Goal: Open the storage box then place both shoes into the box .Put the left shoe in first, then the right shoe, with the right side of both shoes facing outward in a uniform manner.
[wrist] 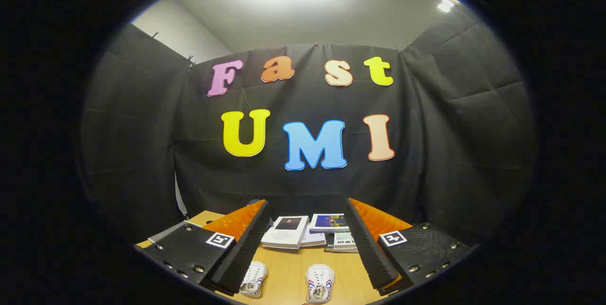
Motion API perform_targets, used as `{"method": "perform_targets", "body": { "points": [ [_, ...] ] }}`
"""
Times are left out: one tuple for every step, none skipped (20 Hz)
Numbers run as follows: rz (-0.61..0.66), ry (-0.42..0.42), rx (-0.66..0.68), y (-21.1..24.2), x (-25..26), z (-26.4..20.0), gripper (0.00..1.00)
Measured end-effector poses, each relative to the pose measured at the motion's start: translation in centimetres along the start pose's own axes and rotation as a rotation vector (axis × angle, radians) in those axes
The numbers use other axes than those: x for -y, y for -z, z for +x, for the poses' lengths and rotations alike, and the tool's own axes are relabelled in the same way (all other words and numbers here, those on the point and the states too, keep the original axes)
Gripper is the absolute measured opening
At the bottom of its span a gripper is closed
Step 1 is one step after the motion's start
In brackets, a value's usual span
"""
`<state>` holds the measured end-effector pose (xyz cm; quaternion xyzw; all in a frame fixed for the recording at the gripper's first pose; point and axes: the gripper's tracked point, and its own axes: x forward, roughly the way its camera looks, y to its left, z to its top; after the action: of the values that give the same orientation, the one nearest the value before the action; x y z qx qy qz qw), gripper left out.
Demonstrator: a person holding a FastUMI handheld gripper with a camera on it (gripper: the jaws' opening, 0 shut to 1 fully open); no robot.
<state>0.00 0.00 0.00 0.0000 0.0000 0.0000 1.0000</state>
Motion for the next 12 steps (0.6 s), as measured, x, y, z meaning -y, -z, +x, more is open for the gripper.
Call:
{"method": "perform_targets", "body": {
  "points": [
    [0.003,-0.014,-0.004,0.2,-0.3,0.2,0.96],
    [0.006,-0.022,-0.01,0.3,-0.4,0.4,0.96],
    [0.014,-0.023,-0.019,0.6,-0.2,0.6,0.96],
    [0.023,-0.022,-0.024,0.6,-0.1,0.8,0.96],
    [0.029,-0.019,-0.025,0.6,0.0,1.0,0.96],
    [0.033,-0.019,-0.022,0.3,-0.1,1.2,0.96],
    [0.032,-0.02,-0.018,0.3,-0.1,1.4,0.96],
    [0.031,-0.019,-0.015,0.1,-0.2,1.5,0.96],
    [0.033,-0.021,-0.014,0.1,-0.2,1.7,0.96],
    [0.034,-0.023,-0.011,0.0,-0.3,1.8,0.96],
    [0.031,-0.019,-0.006,-0.1,-0.2,2.0,0.96],
    [0.031,-0.018,-0.004,-0.2,-0.1,2.2,0.96]
  ]
}}
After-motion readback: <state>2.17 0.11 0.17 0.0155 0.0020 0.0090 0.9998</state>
